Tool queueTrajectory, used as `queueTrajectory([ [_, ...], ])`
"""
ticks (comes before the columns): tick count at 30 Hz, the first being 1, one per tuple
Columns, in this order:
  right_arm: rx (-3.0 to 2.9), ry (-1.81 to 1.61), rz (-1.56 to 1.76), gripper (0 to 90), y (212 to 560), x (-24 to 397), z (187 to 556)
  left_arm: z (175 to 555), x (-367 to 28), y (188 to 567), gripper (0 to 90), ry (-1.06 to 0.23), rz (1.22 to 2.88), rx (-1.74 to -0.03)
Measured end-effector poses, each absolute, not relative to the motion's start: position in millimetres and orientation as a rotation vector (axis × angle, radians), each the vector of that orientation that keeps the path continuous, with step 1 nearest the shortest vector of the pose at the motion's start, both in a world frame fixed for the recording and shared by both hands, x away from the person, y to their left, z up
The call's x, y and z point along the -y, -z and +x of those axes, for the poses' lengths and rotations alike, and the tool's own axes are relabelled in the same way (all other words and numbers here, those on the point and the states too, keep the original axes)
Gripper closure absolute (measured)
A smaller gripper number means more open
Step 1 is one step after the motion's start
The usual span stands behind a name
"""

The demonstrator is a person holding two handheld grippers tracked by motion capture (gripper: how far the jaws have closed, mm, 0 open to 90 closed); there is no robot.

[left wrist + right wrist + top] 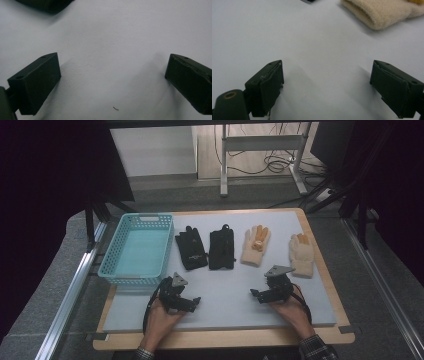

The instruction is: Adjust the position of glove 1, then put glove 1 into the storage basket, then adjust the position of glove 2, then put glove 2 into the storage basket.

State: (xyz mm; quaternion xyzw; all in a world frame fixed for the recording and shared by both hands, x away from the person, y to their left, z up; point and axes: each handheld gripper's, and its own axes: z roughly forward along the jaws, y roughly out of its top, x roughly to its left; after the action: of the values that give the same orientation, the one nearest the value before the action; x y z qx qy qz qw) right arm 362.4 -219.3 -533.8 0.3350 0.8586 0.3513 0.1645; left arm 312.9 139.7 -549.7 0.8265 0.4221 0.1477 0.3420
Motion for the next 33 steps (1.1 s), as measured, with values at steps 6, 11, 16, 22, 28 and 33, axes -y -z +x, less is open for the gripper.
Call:
queueTrajectory([
  [6,-2.452,-0.996,0.952,9.4,533.9,219.0,362.4,312.4,-139.6,549.8,0.6,-0.384,2.147,-1.101],
  [11,-2.452,-0.991,0.954,8.6,534.0,218.9,362.6,312.4,-139.7,549.8,0.8,-0.386,2.146,-1.101],
  [16,-2.451,-0.991,0.955,8.6,534.0,218.9,362.5,312.3,-139.6,549.8,1.0,-0.388,2.145,-1.103],
  [22,-2.449,-0.993,0.955,8.7,534.0,218.8,362.3,312.3,-139.7,549.8,1.1,-0.389,2.144,-1.103],
  [28,-2.452,-0.995,0.954,9.6,533.5,219.1,362.3,312.4,-139.8,549.8,1.1,-0.390,2.145,-1.102],
  [33,-2.447,-1.000,0.964,11.2,533.1,219.5,362.4,312.5,-139.9,550.0,1.2,-0.390,2.143,-1.101],
])
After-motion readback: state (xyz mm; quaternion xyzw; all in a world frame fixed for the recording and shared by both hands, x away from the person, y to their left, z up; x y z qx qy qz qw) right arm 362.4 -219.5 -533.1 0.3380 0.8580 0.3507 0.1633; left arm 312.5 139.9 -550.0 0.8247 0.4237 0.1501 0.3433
